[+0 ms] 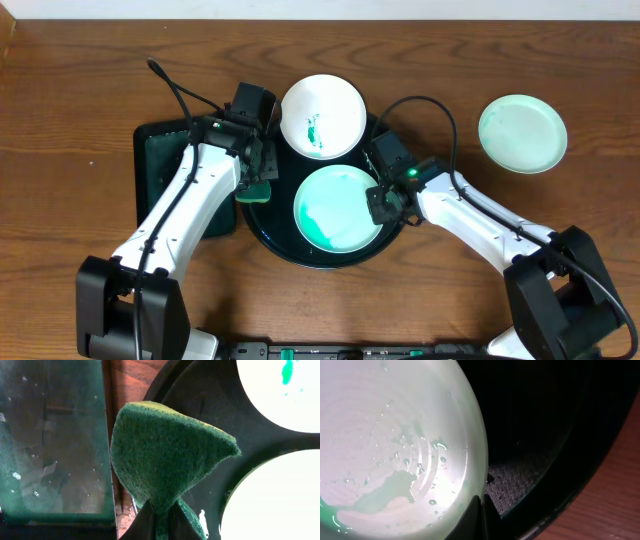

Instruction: Clean dirty plates on tray and stack at the side

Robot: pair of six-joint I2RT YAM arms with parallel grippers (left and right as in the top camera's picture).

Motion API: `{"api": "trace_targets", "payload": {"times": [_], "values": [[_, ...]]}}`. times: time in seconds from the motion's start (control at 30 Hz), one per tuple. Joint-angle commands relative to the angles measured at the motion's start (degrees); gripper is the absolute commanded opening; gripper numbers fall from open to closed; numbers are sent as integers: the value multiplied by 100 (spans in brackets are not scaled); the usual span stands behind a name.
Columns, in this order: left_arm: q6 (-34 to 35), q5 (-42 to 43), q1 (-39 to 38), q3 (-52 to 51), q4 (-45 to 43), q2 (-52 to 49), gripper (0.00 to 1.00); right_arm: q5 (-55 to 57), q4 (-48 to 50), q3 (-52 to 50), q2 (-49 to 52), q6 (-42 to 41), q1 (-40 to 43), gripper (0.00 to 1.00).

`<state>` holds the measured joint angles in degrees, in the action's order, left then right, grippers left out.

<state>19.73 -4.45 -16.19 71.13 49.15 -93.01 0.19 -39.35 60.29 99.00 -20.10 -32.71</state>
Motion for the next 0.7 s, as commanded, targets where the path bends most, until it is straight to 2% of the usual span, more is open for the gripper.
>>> {"api": "trace_targets", "payload": {"times": [0.0, 0.03, 0.07, 0.17, 0.23, 0.4, 0.47, 0.5, 0.53, 0.67], "values": [[72, -9, 15, 131, 26, -42, 7, -267, 42, -11, 68, -236, -39, 31], [72, -9, 15, 131, 28, -42, 7, -319, 55, -11, 79, -319, -39, 43], [72, -9, 15, 131, 28, -42, 7, -374, 92, -11, 94, -356, -39, 49], [72, -9, 15, 131, 28, -42, 7, -546, 297, -11, 186, -426, -39, 57], [70, -9, 15, 131, 31, -42, 7, -590, 409, -11, 269, -540, -39, 57], [48, -9, 15, 131, 33, -42, 7, -739, 702, -11, 664, -730, -39, 50], [48, -9, 15, 131, 33, -42, 7, -710, 868, -11, 809, -651, -39, 40], [48, -9, 15, 131, 31, -42, 7, -699, 1010, -11, 852, -525, -31, 28], [46, -9, 15, 131, 31, -42, 7, -645, 1113, -11, 863, -463, -28, 22], [26, -9, 15, 131, 33, -42, 7, -551, 1482, -9, 863, -332, -28, 11]]}}
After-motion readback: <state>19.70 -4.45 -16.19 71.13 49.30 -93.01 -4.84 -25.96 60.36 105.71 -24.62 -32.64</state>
